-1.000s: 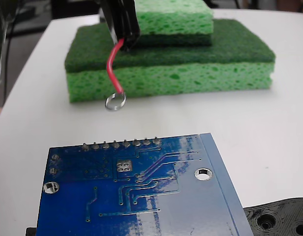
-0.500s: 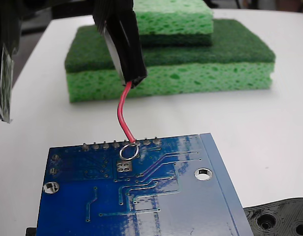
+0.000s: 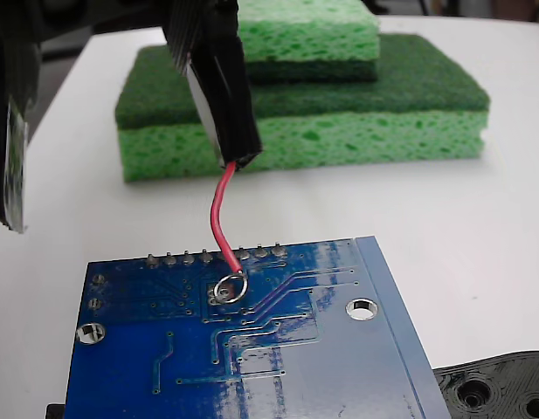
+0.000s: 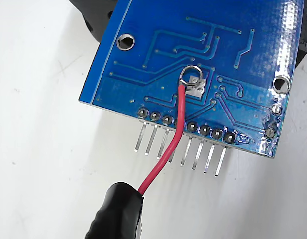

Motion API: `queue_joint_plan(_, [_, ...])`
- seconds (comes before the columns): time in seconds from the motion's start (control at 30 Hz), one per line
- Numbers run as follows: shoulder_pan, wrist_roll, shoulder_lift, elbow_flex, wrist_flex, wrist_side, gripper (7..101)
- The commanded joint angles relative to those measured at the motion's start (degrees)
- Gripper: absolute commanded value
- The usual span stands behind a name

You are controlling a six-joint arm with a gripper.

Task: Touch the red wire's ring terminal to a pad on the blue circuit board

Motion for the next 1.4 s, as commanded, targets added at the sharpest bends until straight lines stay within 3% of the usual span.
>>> queue_joint_plan(0.03, [0.0, 0.09, 0.26, -0.26, -0.09, 0.0, 100.3])
queue_joint_plan(1.1, [-0.26, 0.35, -0.18, -0.09, -0.44, 0.35, 100.3])
queue_joint_plan(1.4, [-1.23, 0.79, 2.99, -2.64, 3.96, 1.32, 100.3])
